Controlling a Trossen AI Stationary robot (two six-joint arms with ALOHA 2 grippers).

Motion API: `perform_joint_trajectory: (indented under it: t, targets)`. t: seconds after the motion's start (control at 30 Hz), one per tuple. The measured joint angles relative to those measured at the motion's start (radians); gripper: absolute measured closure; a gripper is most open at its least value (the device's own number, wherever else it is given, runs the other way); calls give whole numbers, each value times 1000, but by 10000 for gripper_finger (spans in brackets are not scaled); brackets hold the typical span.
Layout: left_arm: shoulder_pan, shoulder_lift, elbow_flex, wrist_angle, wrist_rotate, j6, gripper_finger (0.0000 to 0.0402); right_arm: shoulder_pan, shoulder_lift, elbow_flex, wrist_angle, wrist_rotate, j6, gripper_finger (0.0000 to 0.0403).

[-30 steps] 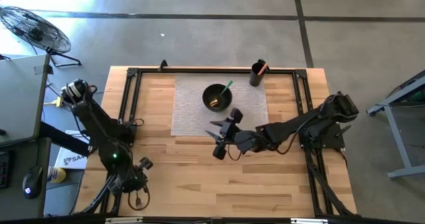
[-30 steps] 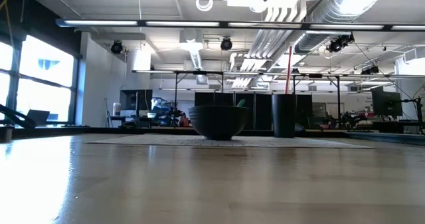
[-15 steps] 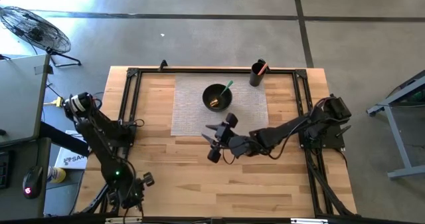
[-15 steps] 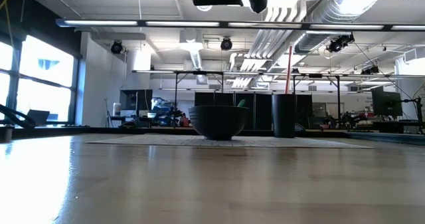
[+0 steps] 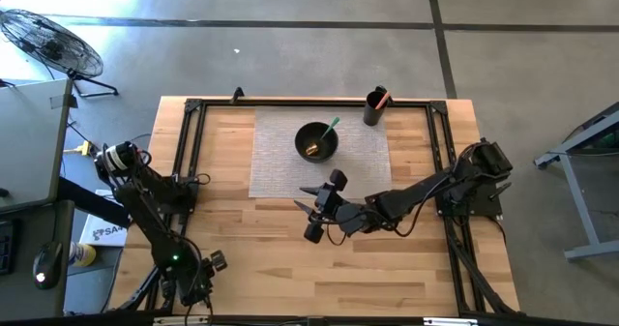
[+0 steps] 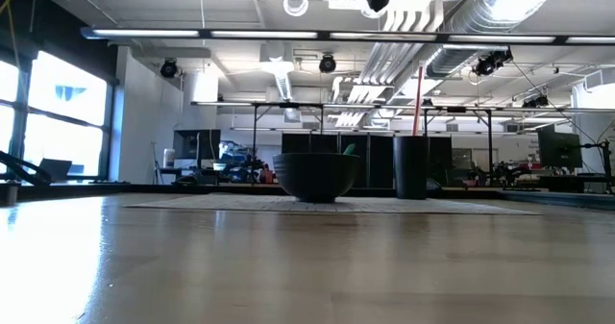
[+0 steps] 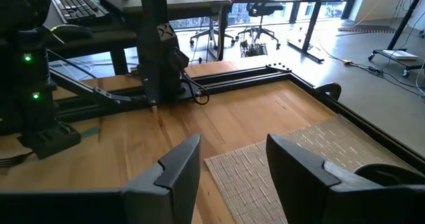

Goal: Pick & Place Utensil
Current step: Put the green fork into the black bowl

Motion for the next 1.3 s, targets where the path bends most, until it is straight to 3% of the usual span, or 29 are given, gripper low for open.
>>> perform_joint_trajectory:
  t: [0.13,0.43,0.73,1.07,1.3]
  targets:
    - [0,5,0,-4,-7,44,283,0,0,0,-1,0,0,237]
    - [1,6,-2,-2,-63,129,393,7,0,0,-6,6,-1,237]
    - [42,10,24,-40,-215,265,396,91,-4,0,-6,148,-52,237]
    - [273,7,63,-44,-219,294,399,129,-4,0,-6,152,-65,237]
    - [474,6,227,-272,-235,293,400,135,-4,0,-54,211,-52,237]
